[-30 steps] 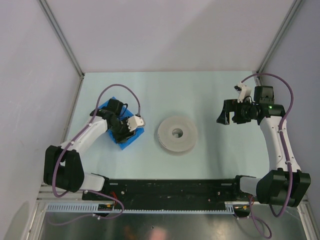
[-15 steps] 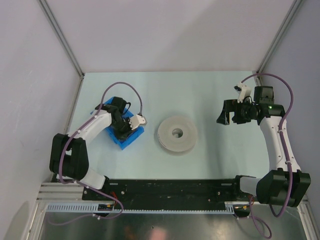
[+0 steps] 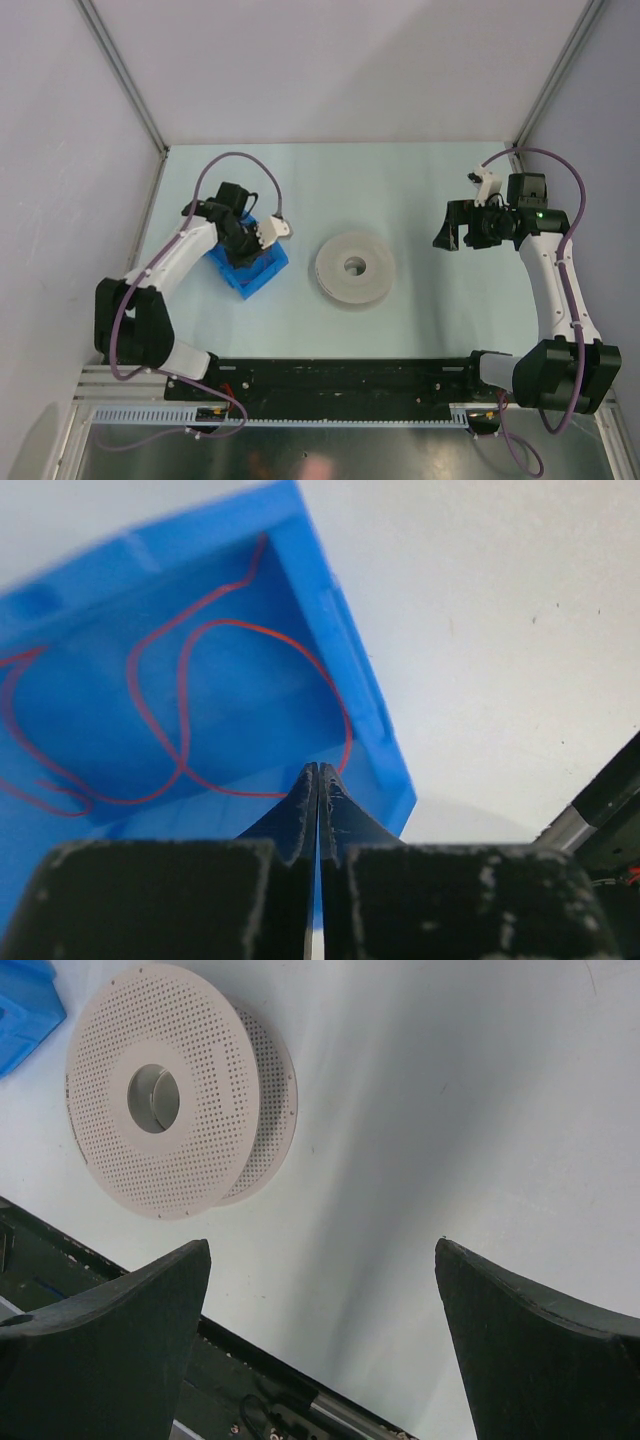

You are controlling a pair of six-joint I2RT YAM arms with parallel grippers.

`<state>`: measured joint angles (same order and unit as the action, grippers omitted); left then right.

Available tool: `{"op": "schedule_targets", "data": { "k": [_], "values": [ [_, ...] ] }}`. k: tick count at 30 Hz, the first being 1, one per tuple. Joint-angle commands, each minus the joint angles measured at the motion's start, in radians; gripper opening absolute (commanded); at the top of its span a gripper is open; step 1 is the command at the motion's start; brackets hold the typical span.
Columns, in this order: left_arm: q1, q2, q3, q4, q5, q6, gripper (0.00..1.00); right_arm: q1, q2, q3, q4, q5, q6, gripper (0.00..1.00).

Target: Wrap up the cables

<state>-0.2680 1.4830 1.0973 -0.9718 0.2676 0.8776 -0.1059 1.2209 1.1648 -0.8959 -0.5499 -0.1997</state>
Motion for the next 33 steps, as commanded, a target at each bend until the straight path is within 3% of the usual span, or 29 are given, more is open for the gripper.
{"op": "schedule_targets", "data": {
  "k": [1, 4, 5, 8, 9, 11, 18, 28, 30, 33],
  "values": [
    [0.017, -0.068, 0.117, 0.001, 0.025, -0.049, 0.00, 0.003, -0.022, -0.003, 0.019, -0.007, -0.005, 0.99],
    [0.028, -0.021, 0.149, 0.005, -0.039, -0.060, 0.02, 0.003, -0.021, -0.003, 0.022, -0.010, -0.003, 0.99],
    [0.031, 0.002, 0.153, 0.005, -0.067, -0.059, 0.11, 0.003, -0.022, -0.003, 0.022, -0.010, -0.003, 0.99],
    [0.053, 0.064, 0.147, 0.016, -0.120, -0.045, 0.63, 0.003, -0.022, -0.003, 0.021, -0.008, -0.004, 0.99],
    [0.060, 0.085, 0.147, 0.019, -0.136, -0.043, 0.75, 0.003, -0.022, -0.003, 0.020, -0.008, -0.005, 0.99],
    [0.069, 0.122, 0.148, 0.024, -0.161, -0.038, 0.83, 0.002, -0.025, -0.003, 0.016, -0.005, -0.006, 0.99],
    [0.075, 0.198, 0.096, 0.122, -0.223, -0.047, 0.84, 0.000, -0.025, -0.010, 0.018, -0.001, -0.009, 0.99],
    [0.124, 0.303, 0.046, 0.218, -0.150, -0.028, 0.87, -0.002, -0.022, -0.013, 0.021, 0.012, -0.010, 0.99],
    [0.133, 0.314, 0.034, 0.229, -0.127, -0.025, 0.81, -0.002, -0.018, -0.012, 0.021, 0.014, -0.010, 0.99],
    [0.135, 0.328, 0.013, 0.252, -0.105, -0.016, 0.57, -0.001, -0.015, -0.013, 0.024, 0.017, -0.008, 0.99]
  ]
}}
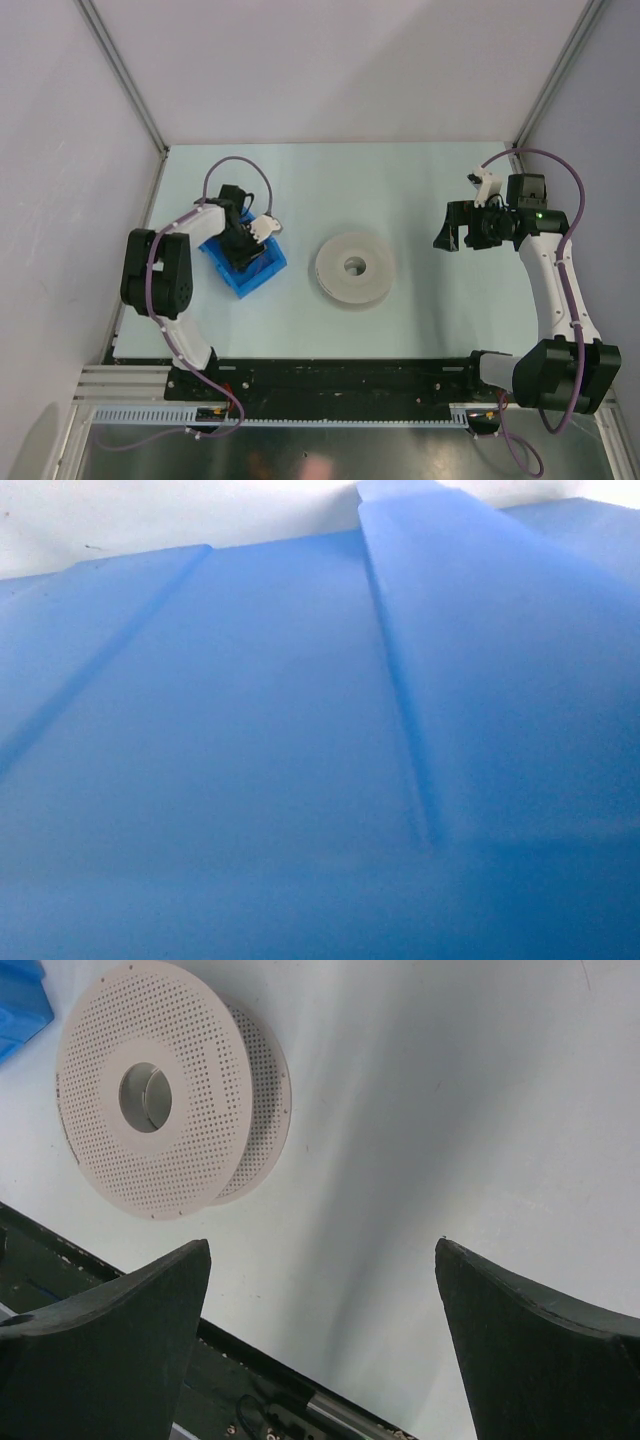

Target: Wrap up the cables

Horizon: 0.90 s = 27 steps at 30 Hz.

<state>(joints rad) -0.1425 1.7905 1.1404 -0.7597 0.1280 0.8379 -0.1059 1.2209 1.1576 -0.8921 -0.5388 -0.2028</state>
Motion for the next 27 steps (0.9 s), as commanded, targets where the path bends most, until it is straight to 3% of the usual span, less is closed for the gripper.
{"op": "schedule_targets", "data": {
  "k": [1, 6, 8, 20, 27],
  "values": [
    [0.010, 0.022, -0.036, 0.049, 0.038, 0.025, 0.48, -0.001, -0.014, -0.006, 0.020, 0.008, -0.005, 0.99],
    [0.012, 0.032, -0.060, 0.083, 0.043, 0.020, 0.08, -0.002, -0.016, -0.005, 0.019, 0.014, -0.005, 0.99],
    [0.014, 0.015, -0.063, 0.089, 0.050, 0.012, 0.02, -0.002, -0.017, -0.005, 0.020, 0.015, -0.004, 0.99],
    [0.031, -0.300, -0.061, 0.059, 0.133, -0.011, 0.00, -0.001, -0.022, -0.006, 0.022, 0.003, 0.000, 0.99],
    [0.018, -0.390, 0.011, 0.011, 0.230, -0.075, 0.00, 0.000, -0.025, -0.005, 0.025, -0.006, 0.000, 0.99]
  ]
}}
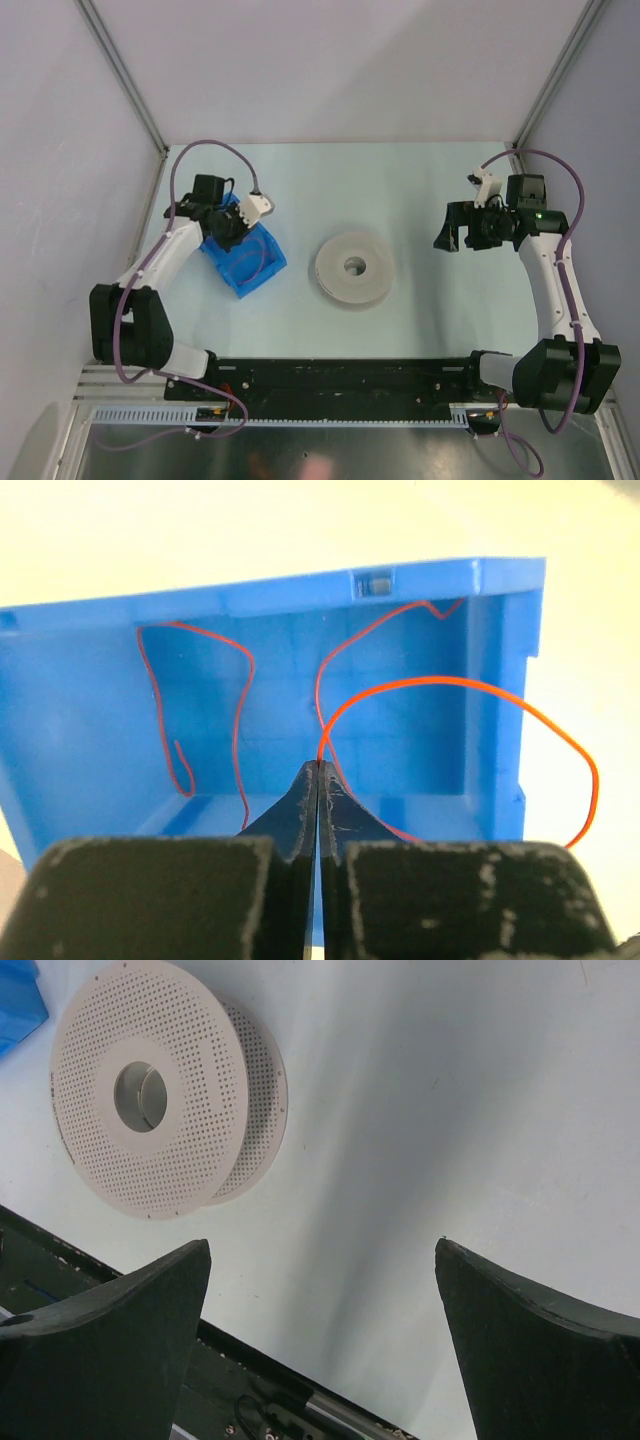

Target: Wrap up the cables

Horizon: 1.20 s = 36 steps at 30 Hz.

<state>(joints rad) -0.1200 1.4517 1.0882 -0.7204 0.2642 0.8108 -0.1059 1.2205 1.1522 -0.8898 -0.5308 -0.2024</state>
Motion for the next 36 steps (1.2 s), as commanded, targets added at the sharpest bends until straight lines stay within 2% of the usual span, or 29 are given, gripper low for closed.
{"op": "schedule_targets", "data": {
  "k": [1, 5, 9, 18, 23, 26, 28, 32, 36],
  "values": [
    [-0.010, -0.062, 0.071, -0.034, 0.111, -0.057, 0.00, 0.000, -0.024, 0.000, 0.024, -0.014, 0.000, 0.99],
    [-0.057, -0.097, 0.104, -0.055, 0.176, -0.116, 0.00, 0.001, -0.027, 0.001, 0.026, -0.034, 0.000, 0.99],
    [-0.146, -0.127, 0.140, -0.058, 0.234, -0.201, 0.00, 0.027, -0.025, 0.002, 0.066, -0.120, 0.025, 0.99],
    [-0.297, -0.119, 0.310, -0.057, 0.383, -0.399, 0.00, 0.289, 0.089, 0.054, 0.249, -0.283, 0.157, 0.99],
    [-0.366, -0.088, 0.437, -0.053, 0.421, -0.466, 0.00, 0.345, 0.149, 0.137, 0.248, -0.280, 0.128, 0.99],
    [-0.381, -0.053, 0.534, -0.043, 0.445, -0.520, 0.00, 0.343, 0.130, 0.153, 0.289, -0.283, 0.110, 0.99],
    [-0.395, -0.010, 0.647, -0.026, 0.457, -0.574, 0.00, 0.340, 0.074, 0.153, 0.377, -0.328, 0.110, 0.99],
    [-0.426, 0.055, 0.798, -0.008, 0.439, -0.638, 0.00, 0.355, -0.010, 0.153, 0.517, -0.372, 0.163, 0.99],
    [-0.447, 0.112, 0.918, 0.000, 0.432, -0.693, 0.00, 0.396, -0.067, 0.153, 0.615, -0.340, 0.235, 0.99]
  ]
}}
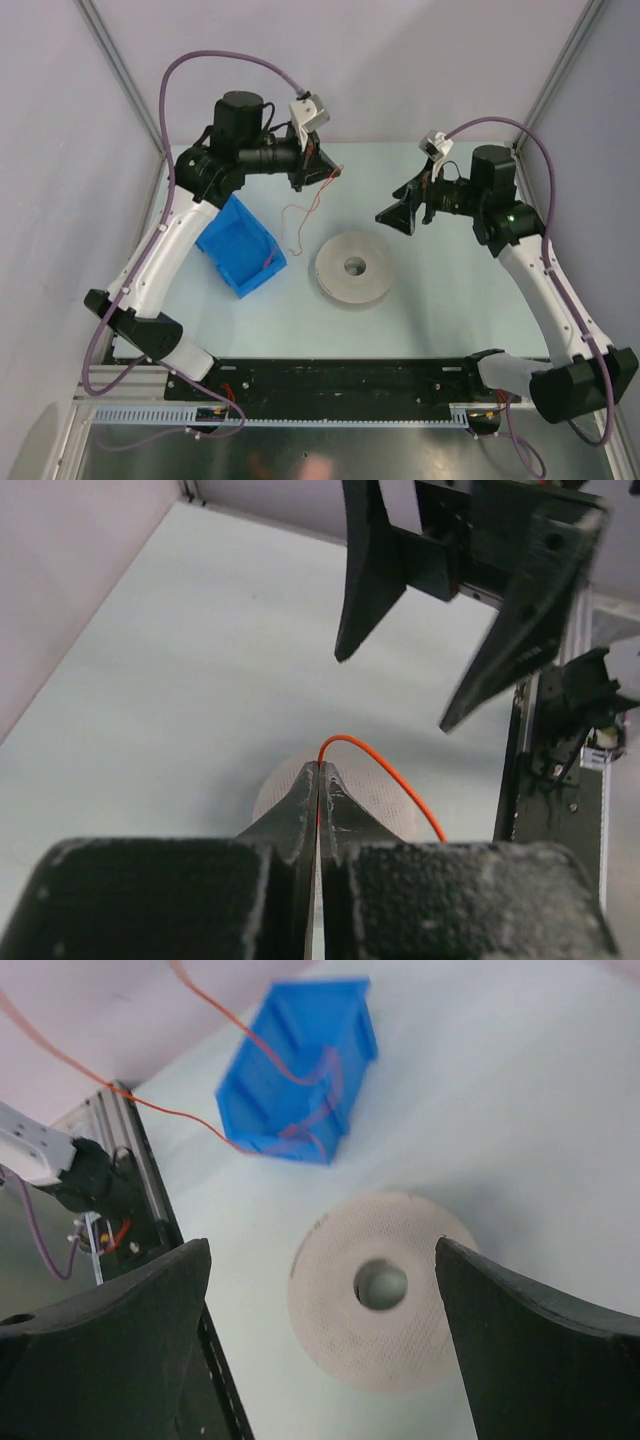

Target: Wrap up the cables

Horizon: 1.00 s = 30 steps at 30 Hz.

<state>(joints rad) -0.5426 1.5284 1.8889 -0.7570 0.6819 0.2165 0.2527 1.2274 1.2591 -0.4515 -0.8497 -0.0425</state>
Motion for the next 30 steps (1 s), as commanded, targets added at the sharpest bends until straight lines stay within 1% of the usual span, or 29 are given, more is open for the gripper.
{"op": "schedule_targets", "data": {
  "k": [1, 8, 12, 15, 22, 25, 27, 28, 30],
  "values": [
    [-0.029, 0.047, 0.143, 0.039, 0.018, -0.111, 0.00, 0.049, -0.085, 0.047, 0.194, -0.002, 0.085, 0.99],
    [-0.073, 0.109, 0.284, 0.054, 0.001, -0.163, 0.00, 0.104, -0.142, 0.046, 0.280, 0.068, 0.166, 0.99],
    [-0.092, 0.146, 0.351, 0.060, 0.041, -0.184, 0.00, 0.144, -0.142, 0.047, 0.258, 0.220, 0.117, 0.99],
    [-0.113, 0.160, 0.364, 0.061, 0.073, -0.189, 0.00, 0.149, -0.132, 0.046, 0.267, 0.302, 0.084, 0.99],
    [-0.150, 0.171, 0.374, 0.069, 0.135, -0.205, 0.00, 0.180, -0.066, 0.045, 0.314, 0.326, 0.047, 0.98],
    [-0.155, 0.172, 0.375, 0.073, 0.134, -0.208, 0.00, 0.204, -0.035, 0.045, 0.343, 0.298, 0.047, 0.97],
    [-0.155, 0.171, 0.373, 0.075, 0.133, -0.209, 0.00, 0.221, -0.024, 0.045, 0.355, 0.274, 0.046, 0.94],
    [-0.155, 0.170, 0.372, 0.075, 0.133, -0.209, 0.00, 0.229, -0.020, 0.045, 0.357, 0.270, 0.046, 0.90],
    [-0.155, 0.171, 0.367, 0.075, 0.138, -0.209, 0.00, 0.237, -0.012, 0.043, 0.361, 0.282, 0.045, 0.75]
  ]
}}
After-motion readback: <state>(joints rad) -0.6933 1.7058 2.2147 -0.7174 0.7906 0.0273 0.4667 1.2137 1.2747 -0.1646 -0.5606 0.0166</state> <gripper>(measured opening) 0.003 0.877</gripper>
